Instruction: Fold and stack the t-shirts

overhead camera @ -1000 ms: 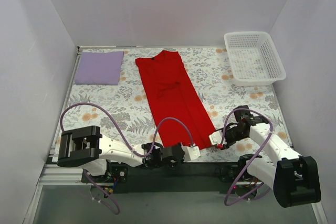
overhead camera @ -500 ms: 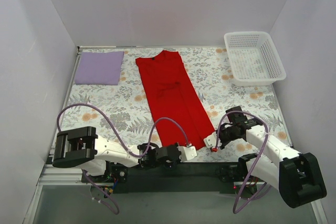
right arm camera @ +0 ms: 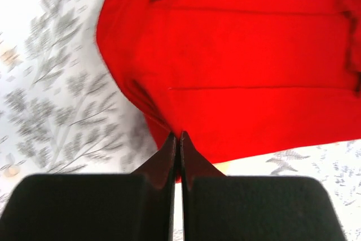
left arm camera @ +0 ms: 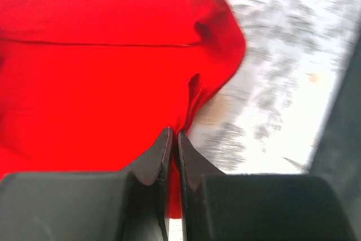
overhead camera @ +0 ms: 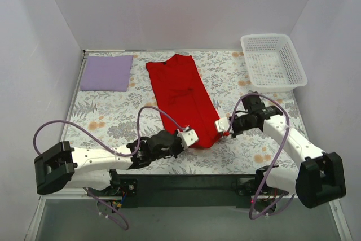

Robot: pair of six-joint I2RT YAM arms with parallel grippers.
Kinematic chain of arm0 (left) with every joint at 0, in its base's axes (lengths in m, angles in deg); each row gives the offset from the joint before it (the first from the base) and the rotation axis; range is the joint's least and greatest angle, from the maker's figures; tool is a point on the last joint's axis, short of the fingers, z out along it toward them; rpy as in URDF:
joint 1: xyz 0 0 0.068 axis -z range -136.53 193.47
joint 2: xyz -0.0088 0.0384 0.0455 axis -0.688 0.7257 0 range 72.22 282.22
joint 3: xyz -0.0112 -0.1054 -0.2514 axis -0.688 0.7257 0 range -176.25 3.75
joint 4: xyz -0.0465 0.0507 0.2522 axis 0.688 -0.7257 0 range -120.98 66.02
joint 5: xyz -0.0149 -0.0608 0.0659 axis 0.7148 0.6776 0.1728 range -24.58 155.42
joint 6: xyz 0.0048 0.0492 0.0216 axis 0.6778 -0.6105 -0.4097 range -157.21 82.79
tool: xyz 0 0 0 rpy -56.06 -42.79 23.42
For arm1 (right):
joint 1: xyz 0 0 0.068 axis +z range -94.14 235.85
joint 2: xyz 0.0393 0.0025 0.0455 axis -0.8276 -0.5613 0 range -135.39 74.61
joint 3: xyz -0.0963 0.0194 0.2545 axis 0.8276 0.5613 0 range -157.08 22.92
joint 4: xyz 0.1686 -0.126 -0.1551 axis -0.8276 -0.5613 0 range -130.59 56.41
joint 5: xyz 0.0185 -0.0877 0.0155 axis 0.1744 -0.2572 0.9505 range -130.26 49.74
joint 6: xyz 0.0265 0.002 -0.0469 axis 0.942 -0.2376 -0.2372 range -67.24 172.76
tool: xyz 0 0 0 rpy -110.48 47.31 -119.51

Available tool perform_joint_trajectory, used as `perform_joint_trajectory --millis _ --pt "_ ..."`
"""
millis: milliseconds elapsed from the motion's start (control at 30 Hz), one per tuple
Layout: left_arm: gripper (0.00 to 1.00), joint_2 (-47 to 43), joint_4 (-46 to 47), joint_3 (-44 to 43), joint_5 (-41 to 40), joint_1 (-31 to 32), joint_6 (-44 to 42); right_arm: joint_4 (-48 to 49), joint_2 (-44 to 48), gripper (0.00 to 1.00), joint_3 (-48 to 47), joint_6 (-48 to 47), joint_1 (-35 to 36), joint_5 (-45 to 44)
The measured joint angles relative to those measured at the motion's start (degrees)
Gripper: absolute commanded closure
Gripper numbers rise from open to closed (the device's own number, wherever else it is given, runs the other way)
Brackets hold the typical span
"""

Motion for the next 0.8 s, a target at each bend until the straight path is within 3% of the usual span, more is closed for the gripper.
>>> perform_joint_trajectory --millis 267,467,800 --pt "1.0 0.92 1.53 -0.7 11.17 -18.62 -4.94 4.37 -18.27 0.99 -16.9 12.68 0.7 1.7" --pt "1.0 9.64 2.23 -8.15 19.65 -31.74 -8.35 10.38 -32.7 0.99 -28.63 23.39 1.75 -2.34" --pt "1.0 22.36 2.8 -17.53 26.49 -40.68 -11.41 15.39 -46.88 0.99 -42.4 34.45 1.88 -8.57"
